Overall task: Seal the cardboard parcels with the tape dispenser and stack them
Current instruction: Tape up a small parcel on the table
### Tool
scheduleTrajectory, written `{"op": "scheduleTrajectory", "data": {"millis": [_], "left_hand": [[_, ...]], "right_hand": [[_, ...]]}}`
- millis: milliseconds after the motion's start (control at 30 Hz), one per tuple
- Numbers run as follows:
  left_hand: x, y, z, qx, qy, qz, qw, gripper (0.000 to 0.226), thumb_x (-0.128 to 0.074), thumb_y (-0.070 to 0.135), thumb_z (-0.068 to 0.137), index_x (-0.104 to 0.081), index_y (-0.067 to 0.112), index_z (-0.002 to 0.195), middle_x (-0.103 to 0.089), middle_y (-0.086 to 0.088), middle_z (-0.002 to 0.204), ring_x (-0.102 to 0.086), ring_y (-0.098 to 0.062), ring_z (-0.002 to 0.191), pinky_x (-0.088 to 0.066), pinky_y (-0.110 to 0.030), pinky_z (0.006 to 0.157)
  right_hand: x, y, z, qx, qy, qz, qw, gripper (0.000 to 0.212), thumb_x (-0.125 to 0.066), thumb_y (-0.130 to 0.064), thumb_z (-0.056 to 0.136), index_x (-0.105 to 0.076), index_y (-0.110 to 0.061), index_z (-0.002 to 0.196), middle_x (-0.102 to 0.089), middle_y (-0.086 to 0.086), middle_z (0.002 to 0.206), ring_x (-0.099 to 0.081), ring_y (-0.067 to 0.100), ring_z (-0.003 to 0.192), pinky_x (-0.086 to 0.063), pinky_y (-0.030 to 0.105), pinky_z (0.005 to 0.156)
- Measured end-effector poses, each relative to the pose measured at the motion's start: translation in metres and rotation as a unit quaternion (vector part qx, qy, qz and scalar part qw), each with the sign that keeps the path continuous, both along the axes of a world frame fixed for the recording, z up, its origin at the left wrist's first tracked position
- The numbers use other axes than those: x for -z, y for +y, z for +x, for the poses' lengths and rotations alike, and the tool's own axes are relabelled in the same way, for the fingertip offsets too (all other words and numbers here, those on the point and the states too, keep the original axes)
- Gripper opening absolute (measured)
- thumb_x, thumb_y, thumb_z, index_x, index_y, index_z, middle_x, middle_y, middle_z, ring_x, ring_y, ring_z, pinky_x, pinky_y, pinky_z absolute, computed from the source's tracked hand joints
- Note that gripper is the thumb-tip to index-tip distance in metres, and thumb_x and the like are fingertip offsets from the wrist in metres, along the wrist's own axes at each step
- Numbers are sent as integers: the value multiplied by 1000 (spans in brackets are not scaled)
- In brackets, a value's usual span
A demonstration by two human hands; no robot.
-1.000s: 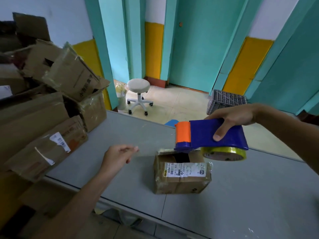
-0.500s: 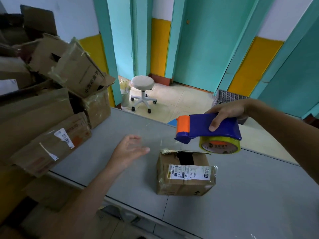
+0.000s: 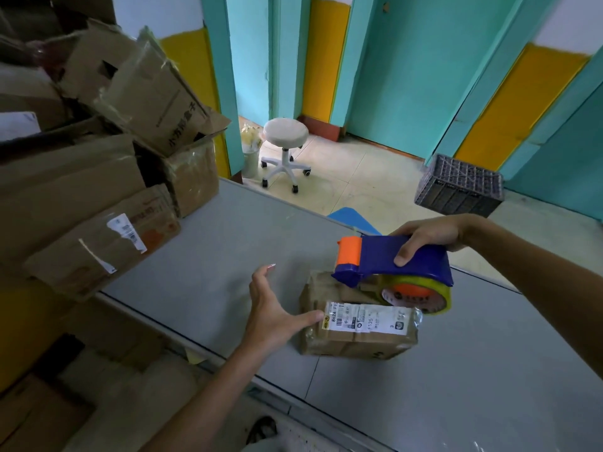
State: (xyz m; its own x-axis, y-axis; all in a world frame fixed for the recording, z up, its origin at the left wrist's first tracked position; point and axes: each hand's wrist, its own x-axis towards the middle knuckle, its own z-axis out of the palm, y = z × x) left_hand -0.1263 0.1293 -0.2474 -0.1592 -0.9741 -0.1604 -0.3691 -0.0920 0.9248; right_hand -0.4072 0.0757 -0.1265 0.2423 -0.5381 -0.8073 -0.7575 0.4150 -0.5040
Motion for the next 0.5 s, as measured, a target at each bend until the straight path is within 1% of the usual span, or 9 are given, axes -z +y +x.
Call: {"op": "scheduleTrajectory", "data": {"millis": [133, 167, 233, 300, 400, 500], "left_hand": [[1, 6, -6, -20, 9, 0, 1000, 107, -89, 30, 53, -17, 28, 133, -17, 3, 145, -27, -15, 130, -33, -31, 102], [2, 9, -9, -28, 6, 1, 1000, 106, -89, 30, 54, -18, 27, 133, -17, 2, 145, -28, -15, 128, -34, -30, 100], [2, 11, -14, -47, -11, -3, 999, 102, -88, 29, 57, -20, 26, 133, -20, -1, 143, -30, -11, 117, -34, -26, 91], [3, 12, -16, -66, -29, 3, 997, 98, -87, 28, 58, -22, 25, 131, -22, -3, 141, -29, -8, 110, -33, -24, 86], [7, 11, -17, -76, -32, -18, 996, 93, -87, 25, 58, -24, 25, 126, -22, -2, 137, -33, -12, 115, -33, -24, 86], [7, 7, -12, -58, -33, -82, 994, 88, -88, 21, 57, -22, 30, 116, -20, 4, 129, -27, -6, 115, -31, -22, 89]], "right_hand": [[3, 0, -5, 14, -10, -2, 1000, 76, -78, -42, 49, -58, -13, 116, -71, 7, 104, -69, 23, 87, -56, 31, 69], [3, 0, -6, 19, -15, -4, 1000, 81, -82, -45, 46, -58, -12, 116, -71, 8, 103, -69, 22, 86, -56, 31, 67], [5, -1, -9, 33, -27, -6, 999, 95, -88, -51, 37, -57, -10, 117, -71, 9, 102, -69, 22, 84, -56, 30, 65], [6, 1, -14, 53, -44, -7, 998, 102, -89, -54, 30, -57, -10, 117, -71, 10, 101, -68, 22, 82, -56, 30, 65], [5, 4, -19, 56, -64, -18, 996, 104, -89, -55, 27, -57, -12, 116, -70, 9, 102, -68, 23, 85, -57, 31, 68], [-3, 7, -20, 47, -63, -21, 997, 102, -89, -56, 25, -57, -15, 113, -72, 5, 98, -69, 20, 83, -57, 30, 67]]}}
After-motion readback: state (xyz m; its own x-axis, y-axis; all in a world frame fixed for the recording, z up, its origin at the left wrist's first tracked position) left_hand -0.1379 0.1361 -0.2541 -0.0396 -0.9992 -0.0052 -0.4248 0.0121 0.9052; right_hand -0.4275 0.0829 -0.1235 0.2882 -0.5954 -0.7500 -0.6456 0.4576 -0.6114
